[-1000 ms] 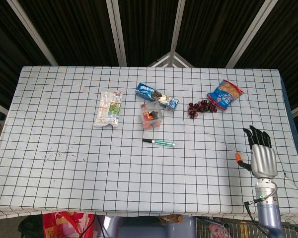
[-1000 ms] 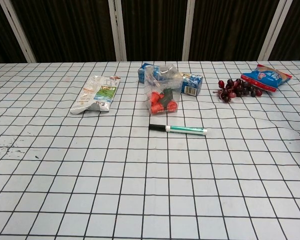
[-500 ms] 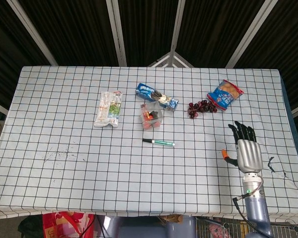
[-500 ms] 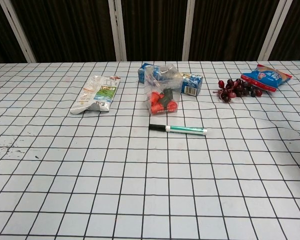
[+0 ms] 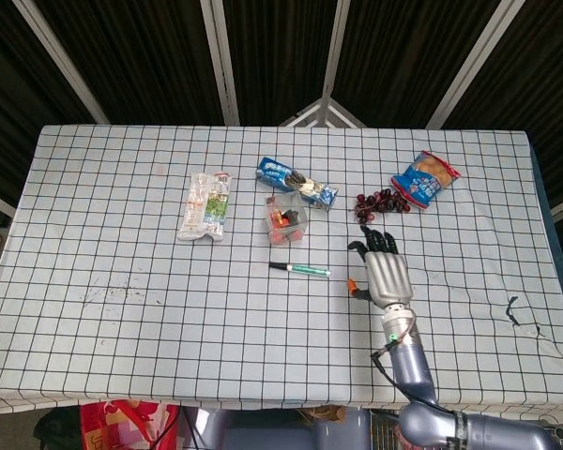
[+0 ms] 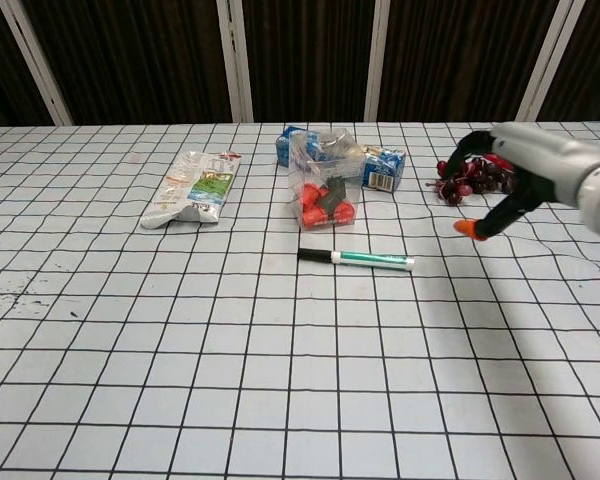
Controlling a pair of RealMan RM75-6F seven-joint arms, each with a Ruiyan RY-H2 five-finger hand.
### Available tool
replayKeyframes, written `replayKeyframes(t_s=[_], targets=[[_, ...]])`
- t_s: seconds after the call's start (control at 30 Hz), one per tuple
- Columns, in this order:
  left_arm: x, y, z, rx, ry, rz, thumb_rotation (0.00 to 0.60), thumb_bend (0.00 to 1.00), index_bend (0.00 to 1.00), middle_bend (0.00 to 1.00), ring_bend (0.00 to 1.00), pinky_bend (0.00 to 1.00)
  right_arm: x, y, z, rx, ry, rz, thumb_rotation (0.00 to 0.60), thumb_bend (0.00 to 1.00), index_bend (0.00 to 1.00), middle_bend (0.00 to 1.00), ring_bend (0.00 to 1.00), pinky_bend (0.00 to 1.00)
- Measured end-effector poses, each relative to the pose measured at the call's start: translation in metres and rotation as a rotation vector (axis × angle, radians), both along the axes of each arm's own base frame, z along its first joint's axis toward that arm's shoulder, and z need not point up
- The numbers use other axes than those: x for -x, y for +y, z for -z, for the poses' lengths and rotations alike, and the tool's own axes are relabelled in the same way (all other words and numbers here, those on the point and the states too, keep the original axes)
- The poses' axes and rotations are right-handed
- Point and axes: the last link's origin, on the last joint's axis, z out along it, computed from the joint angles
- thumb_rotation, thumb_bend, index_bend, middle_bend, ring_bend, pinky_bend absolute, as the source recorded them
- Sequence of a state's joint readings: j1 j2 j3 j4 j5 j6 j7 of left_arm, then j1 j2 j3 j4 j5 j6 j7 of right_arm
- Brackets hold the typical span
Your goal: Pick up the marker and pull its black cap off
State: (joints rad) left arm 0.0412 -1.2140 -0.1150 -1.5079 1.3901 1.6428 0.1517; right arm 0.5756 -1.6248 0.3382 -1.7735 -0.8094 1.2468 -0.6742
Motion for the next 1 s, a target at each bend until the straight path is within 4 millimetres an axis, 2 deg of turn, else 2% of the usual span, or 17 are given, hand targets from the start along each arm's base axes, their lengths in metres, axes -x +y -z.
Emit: replayKeyframes(t_s=[0.23, 0.4, 0.63, 1.0], targets=[[0.022, -0.003, -0.004, -0.005, 0.0, -0.045, 0.6, 0.5, 0.05, 0.0, 0.0, 0.01, -0.026, -0.022, 0.043, -0.072, 0.039, 0.034, 0.6, 0.33, 0.35, 0.07, 0.05, 0.0], [0.035, -0.003, -0.007, -0.005, 0.001, -0.07, 0.6, 0.5, 0.05, 0.0, 0.0, 0.01, -0.034, -0.032, 0.063, -0.1, 0.06, 0.057, 0.6, 0.33, 0.4, 0.07, 0.05, 0.0], [0.045, 0.0, -0.006, 0.001, 0.001, -0.091, 0.6, 0.5, 0.05, 0.0, 0.0, 0.01, -0.033, -0.04, 0.078, -0.118, 0.076, 0.087, 0.6, 0.33, 0.47, 0.07, 0.05, 0.0], [0.044, 0.004, -0.001, 0.007, 0.008, -0.091, 0.6, 0.5, 0.05, 0.0, 0.0, 0.01, -0.024, -0.039, 0.085, -0.131, 0.065, 0.097, 0.6, 0.33, 0.53, 0.07, 0.05, 0.0]])
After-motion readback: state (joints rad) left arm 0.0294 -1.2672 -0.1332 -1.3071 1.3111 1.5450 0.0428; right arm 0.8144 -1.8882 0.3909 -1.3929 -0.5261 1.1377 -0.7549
